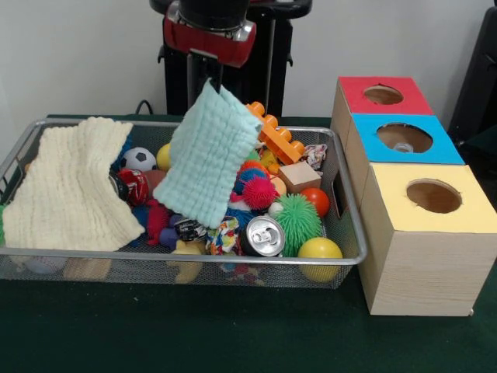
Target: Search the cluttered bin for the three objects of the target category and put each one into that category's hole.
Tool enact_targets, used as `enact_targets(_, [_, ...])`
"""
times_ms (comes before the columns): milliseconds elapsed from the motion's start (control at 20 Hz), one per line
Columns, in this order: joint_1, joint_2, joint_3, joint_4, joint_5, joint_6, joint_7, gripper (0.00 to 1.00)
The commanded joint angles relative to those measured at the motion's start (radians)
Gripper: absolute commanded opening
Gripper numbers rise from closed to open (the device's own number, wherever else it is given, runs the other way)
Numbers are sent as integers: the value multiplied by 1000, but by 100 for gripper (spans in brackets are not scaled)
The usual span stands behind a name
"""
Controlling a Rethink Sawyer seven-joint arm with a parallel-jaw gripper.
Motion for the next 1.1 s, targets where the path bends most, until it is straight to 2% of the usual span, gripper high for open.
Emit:
enact_targets(50, [-25,-47,142,74,65,116,-170,0])
enact_targets(300, [-29,-52,152,92,87,118,-150,0])
enact_targets(600, [-40,-56,164,101,78,122,-175,0])
enact_targets(1100, [-53,-111,241,155,204,170,-137,0])
